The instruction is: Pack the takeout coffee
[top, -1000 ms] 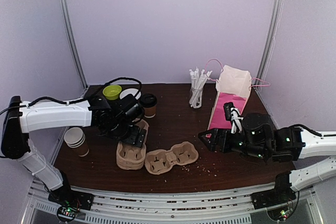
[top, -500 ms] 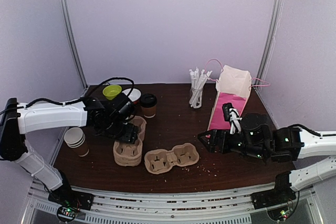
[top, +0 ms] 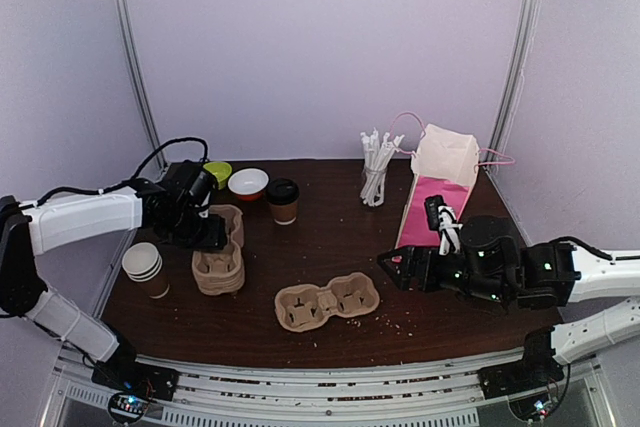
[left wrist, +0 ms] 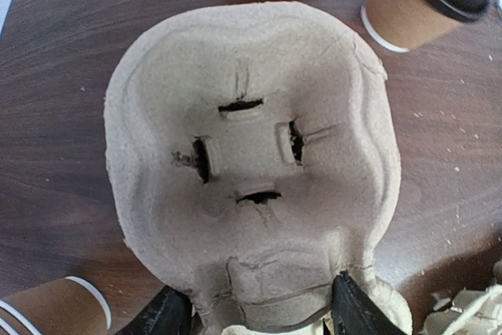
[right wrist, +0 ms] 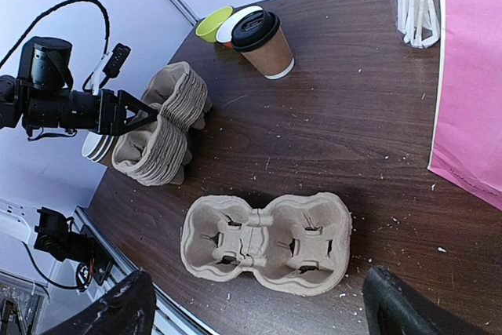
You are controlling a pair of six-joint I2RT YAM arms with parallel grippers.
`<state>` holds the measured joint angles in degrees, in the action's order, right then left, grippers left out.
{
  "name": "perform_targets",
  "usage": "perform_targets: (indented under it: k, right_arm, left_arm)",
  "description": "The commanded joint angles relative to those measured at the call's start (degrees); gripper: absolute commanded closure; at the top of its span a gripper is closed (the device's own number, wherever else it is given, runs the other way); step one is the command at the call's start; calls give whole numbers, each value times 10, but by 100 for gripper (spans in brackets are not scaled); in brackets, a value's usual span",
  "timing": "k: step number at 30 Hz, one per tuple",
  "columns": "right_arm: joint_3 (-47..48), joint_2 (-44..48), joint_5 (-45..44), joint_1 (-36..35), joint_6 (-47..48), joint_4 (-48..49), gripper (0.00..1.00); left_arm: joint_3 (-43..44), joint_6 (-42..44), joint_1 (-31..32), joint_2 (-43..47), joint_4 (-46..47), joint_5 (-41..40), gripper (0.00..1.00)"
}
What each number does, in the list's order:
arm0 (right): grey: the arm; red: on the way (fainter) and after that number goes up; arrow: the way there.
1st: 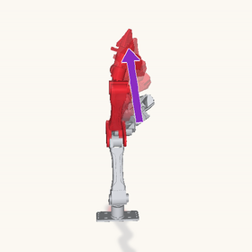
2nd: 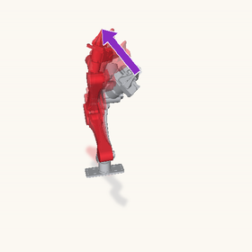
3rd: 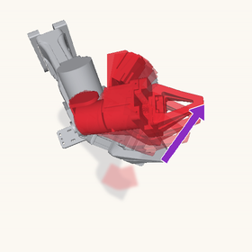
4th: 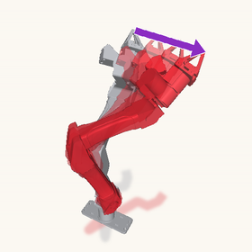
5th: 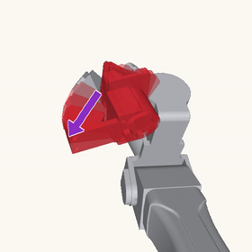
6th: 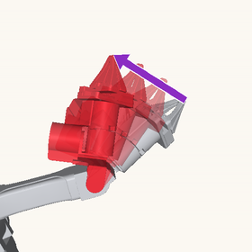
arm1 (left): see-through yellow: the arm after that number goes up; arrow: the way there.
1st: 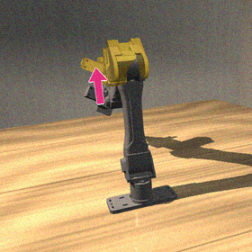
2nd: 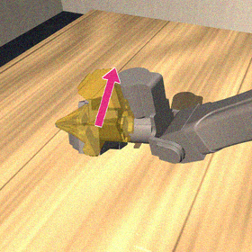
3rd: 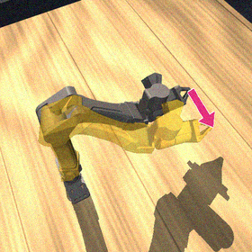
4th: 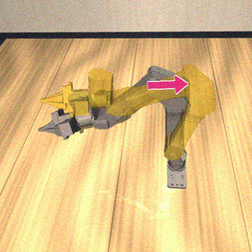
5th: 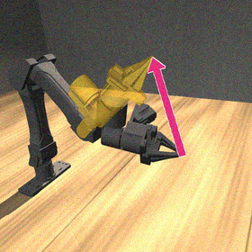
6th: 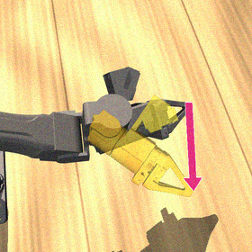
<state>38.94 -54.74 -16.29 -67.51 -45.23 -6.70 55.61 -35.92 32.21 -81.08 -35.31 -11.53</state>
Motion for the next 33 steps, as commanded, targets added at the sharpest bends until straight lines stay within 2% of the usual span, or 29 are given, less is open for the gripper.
perform_targets:
  k: [1,9,24,27,32,33]
  right_arm:
    - [-14,10,-15,-1,0,3,6]
    - [-15,17,-15,-1,1,2,6]
    - [0,0,-9,0,12,4,6]
    - [9,-6,-6,0,18,1,6]
    - [29,-16,19,-1,33,1,6]
    - [35,-19,22,0,35,-2,5]
  left_arm:
    - [11,34,-61,-22,0,-30,43]
    - [49,46,-169,-71,32,-14,44]
    - [168,68,-284,-197,55,24,43]
    - [182,79,-286,-195,48,40,32]
    - [184,98,-286,-135,28,55,3]
    - [185,102,-285,-120,23,62,2]
